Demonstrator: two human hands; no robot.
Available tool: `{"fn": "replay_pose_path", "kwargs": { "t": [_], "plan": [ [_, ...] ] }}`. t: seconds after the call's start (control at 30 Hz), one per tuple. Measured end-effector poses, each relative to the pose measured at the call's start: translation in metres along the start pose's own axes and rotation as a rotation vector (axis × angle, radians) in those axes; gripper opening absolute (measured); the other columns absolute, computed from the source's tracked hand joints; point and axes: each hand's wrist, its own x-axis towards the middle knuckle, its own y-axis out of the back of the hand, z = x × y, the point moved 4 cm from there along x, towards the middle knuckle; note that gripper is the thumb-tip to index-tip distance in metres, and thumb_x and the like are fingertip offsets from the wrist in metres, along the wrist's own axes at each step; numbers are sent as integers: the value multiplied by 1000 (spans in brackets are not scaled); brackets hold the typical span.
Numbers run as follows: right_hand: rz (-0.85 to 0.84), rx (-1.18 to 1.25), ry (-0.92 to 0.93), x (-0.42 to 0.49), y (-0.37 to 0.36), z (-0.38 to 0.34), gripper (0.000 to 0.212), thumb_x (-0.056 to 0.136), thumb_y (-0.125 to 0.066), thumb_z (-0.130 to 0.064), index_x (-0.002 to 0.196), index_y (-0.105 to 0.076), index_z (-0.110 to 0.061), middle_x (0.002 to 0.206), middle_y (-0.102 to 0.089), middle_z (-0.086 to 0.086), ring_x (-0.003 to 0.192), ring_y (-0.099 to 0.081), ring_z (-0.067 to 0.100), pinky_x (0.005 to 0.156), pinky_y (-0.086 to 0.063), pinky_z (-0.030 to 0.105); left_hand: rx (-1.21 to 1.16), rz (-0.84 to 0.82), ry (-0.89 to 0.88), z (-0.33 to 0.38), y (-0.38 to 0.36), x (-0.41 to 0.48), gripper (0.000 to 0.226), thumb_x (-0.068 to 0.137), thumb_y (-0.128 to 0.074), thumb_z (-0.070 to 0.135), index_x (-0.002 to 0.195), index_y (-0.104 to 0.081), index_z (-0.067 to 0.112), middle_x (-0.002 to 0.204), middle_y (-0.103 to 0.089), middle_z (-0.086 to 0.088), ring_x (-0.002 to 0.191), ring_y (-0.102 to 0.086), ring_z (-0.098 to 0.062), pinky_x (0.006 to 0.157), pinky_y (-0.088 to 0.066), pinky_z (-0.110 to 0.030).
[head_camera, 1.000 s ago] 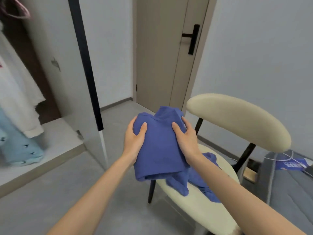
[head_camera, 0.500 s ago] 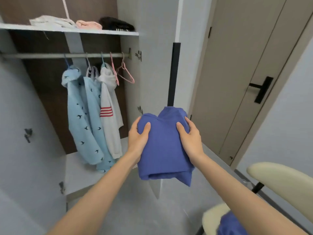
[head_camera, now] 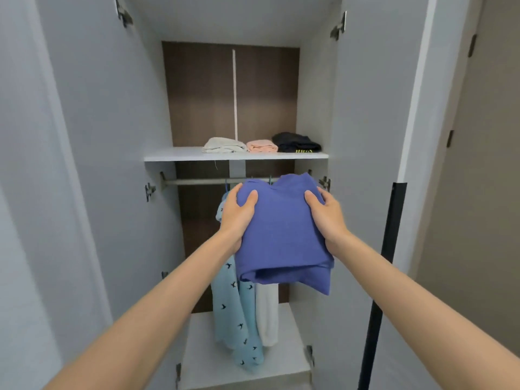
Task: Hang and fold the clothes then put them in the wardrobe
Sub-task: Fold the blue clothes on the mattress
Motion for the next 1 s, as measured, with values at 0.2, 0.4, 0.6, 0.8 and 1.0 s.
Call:
{"fn": "replay_pose_path", "kwargs": {
  "t": [0.2, 0.4, 0.6, 0.8, 1.0],
  "plan": [
    [-60, 24, 65, 87, -46, -20, 50, 97, -48, -35, 143, -40, -18, 142, -47, 0, 126, -48, 20, 108, -39, 41, 7, 83, -46, 16, 13, 85, 50, 95, -53, 31, 141, -38, 20, 138, -47, 1, 120, -49, -18, 98, -45, -33],
    [-149, 45, 111, 194, -91, -33, 45, 98, -46, -31, 140, -43, -14, 136, -52, 2, 118, -52, 21, 103, -42, 38, -32, 162, -74, 20, 18, 184, 44, 94, -55, 29, 136, -43, 21, 130, -53, 3, 110, -55, -15, 86, -46, -27],
    [-262, 59, 106, 297, -149, -50, 47, 96, -47, -32, 139, -44, -14, 135, -53, 2, 119, -52, 22, 96, -44, 34, 7, 241, -94, 32, 41, 291, 47, 93, -57, 30, 137, -44, 18, 131, -54, 0, 113, -56, -18, 88, -47, -29],
    [-351, 179, 53, 374, -220, -58, 37, 95, -47, -21, 121, -51, 5, 118, -59, 24, 86, -52, 22, 78, -42, 32, 34, 312, -92, 38, 76, 376, 33, 92, -59, 26, 124, -53, 19, 112, -59, 1, 88, -59, -12, 70, -47, -23],
    [-410, 214, 17, 439, -307, -57, 27, 94, -46, -20, 117, -54, -9, 113, -60, 10, 99, -58, 28, 88, -48, 36, 114, 327, -23, 29, 126, 461, 42, 93, -59, 27, 133, -50, 15, 121, -60, -2, 99, -59, -18, 77, -46, -27]
  ]
}}
